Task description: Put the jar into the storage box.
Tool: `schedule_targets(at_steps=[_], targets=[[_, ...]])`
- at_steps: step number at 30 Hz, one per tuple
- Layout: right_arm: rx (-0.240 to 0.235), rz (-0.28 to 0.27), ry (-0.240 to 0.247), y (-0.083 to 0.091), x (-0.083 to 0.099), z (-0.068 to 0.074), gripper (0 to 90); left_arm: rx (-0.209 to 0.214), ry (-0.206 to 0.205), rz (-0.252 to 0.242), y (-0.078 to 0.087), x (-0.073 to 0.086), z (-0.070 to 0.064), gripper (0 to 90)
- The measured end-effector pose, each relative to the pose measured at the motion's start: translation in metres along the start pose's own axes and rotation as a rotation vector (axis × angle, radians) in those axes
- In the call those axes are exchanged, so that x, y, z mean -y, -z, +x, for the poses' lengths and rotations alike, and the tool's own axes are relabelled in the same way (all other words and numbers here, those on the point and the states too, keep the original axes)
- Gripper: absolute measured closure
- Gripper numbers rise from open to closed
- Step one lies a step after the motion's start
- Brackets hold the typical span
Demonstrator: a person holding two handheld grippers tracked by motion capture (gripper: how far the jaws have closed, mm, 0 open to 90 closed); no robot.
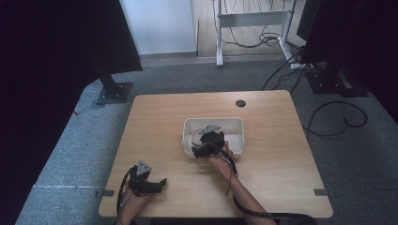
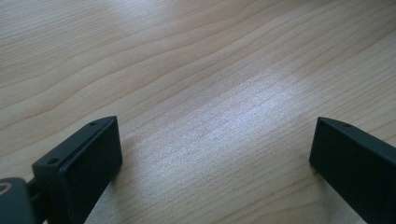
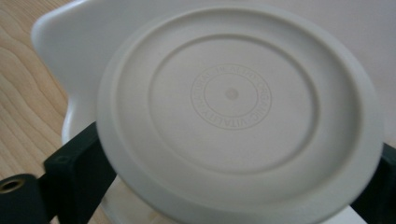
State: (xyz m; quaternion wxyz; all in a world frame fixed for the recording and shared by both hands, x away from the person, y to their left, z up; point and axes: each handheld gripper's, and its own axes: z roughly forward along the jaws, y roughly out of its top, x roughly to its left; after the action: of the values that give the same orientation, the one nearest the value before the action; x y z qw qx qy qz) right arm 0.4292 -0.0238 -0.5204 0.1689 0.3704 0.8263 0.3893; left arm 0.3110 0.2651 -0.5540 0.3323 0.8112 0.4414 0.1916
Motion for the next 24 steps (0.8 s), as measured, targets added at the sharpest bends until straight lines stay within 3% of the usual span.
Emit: schedule_targets(at_steps=[24], targets=[[-0.033,-0.024,0.049,0.025,0.003,-0.004,3.3,0.000,0.000,0.000,0.000,0.000,0.000,2.1]])
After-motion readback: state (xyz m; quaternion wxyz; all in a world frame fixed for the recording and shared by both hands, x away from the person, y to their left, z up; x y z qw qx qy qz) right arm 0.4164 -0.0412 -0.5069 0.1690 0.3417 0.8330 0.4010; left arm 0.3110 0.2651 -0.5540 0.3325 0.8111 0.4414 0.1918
